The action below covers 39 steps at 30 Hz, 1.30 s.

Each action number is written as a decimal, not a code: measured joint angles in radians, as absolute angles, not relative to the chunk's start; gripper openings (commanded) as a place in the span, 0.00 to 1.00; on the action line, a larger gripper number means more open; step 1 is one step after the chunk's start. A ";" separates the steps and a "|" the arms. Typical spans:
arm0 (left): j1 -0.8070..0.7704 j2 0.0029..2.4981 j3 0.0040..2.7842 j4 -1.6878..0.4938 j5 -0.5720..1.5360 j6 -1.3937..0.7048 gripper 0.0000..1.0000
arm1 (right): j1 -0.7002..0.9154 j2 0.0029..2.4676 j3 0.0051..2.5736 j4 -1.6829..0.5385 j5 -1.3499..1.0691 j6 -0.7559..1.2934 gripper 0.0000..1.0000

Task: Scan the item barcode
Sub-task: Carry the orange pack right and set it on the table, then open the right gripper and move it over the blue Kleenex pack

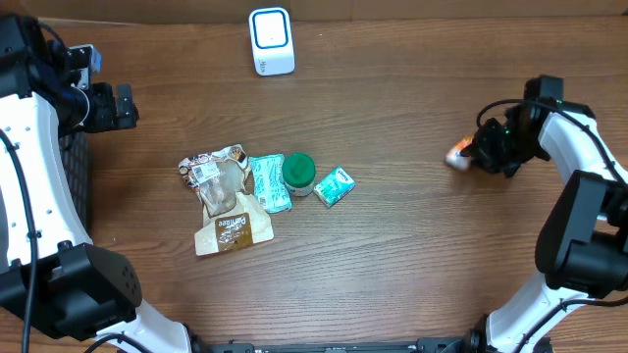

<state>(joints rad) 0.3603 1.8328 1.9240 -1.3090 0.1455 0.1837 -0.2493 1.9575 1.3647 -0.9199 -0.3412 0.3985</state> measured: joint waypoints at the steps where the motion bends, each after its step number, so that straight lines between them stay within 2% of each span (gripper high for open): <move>1: 0.360 1.833 1.924 -1.309 0.146 0.184 1.00 | -0.248 1.958 1.365 -0.923 -0.343 0.394 0.39; 9: 0.360 1.833 1.924 -1.309 0.146 0.184 1.00 | -0.235 1.958 1.446 -1.122 -0.351 0.321 0.51; 13: 0.360 1.833 1.924 -1.309 0.146 0.184 1.00 | -0.179 1.958 1.580 -1.230 -0.352 0.276 0.52; 20: 0.360 1.833 1.924 -1.309 0.146 0.184 1.00 | -0.016 1.958 1.634 -1.245 -0.367 0.250 0.52; 31: 0.360 1.833 1.924 -1.309 0.145 0.184 1.00 | 0.272 1.958 1.610 -1.200 -0.385 0.313 0.45; 35: 0.360 1.833 1.924 -1.309 0.146 0.184 0.99 | 0.348 1.958 1.563 -1.164 -0.385 0.355 0.38; 39: 0.360 1.833 1.924 -1.309 0.145 0.184 1.00 | 0.408 1.958 1.512 -1.120 -0.387 0.397 0.27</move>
